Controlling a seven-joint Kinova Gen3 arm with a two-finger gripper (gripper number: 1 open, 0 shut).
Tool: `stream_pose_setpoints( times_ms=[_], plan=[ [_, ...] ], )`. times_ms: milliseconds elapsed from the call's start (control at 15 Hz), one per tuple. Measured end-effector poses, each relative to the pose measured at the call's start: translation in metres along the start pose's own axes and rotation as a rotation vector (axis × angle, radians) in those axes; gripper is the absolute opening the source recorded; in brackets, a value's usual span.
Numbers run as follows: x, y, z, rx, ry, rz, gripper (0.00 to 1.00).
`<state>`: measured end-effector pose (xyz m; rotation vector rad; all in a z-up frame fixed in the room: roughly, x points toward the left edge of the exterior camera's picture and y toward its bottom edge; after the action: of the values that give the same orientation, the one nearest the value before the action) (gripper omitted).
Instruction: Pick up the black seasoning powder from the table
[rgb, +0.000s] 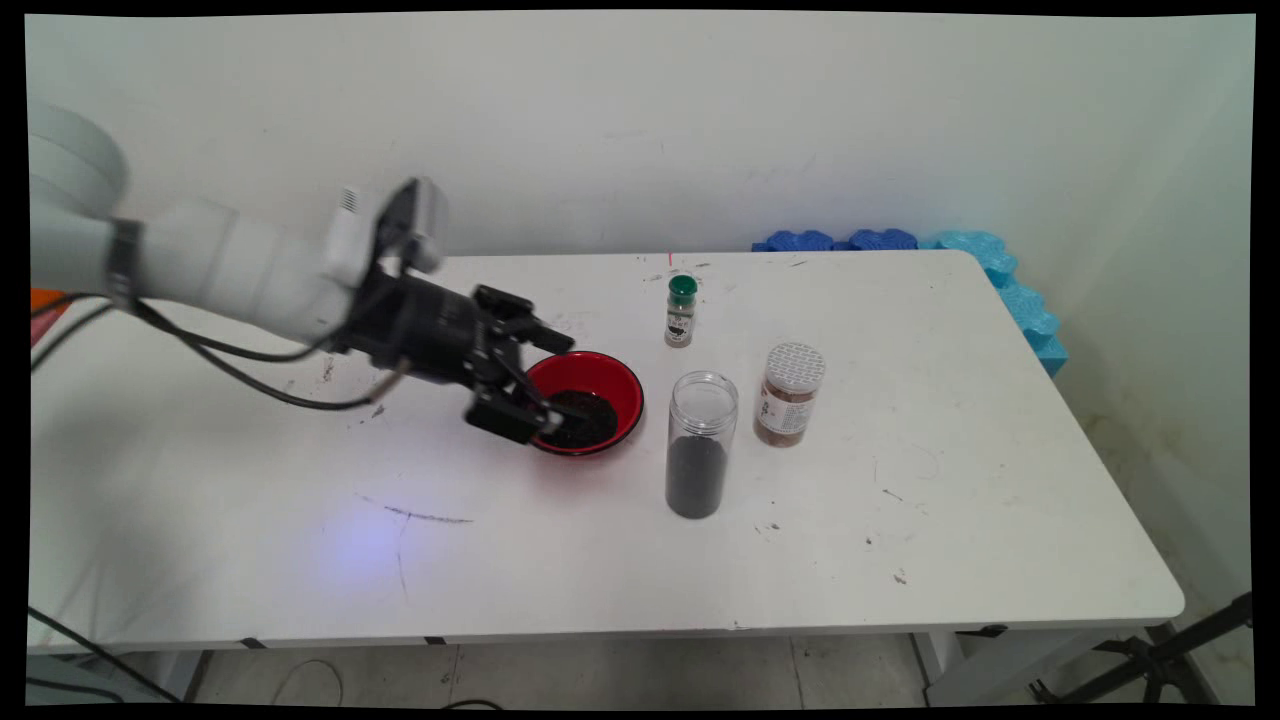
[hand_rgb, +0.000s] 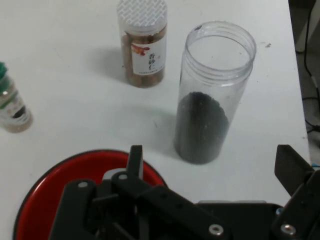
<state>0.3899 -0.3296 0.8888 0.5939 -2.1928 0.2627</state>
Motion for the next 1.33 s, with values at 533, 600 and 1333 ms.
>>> stream_pose_setpoints(
  times_ms=[533, 600, 1333],
  plan=[
    [0.012, 0.003, 0.066, -0.019, -0.02, -0.001, 1.0],
    [0.013, 0.003, 0.072, -0.021, -0.021, -0.002, 1.0],
    [0.022, 0.004, 0.115, -0.058, -0.033, 0.002, 1.0]
  ],
)
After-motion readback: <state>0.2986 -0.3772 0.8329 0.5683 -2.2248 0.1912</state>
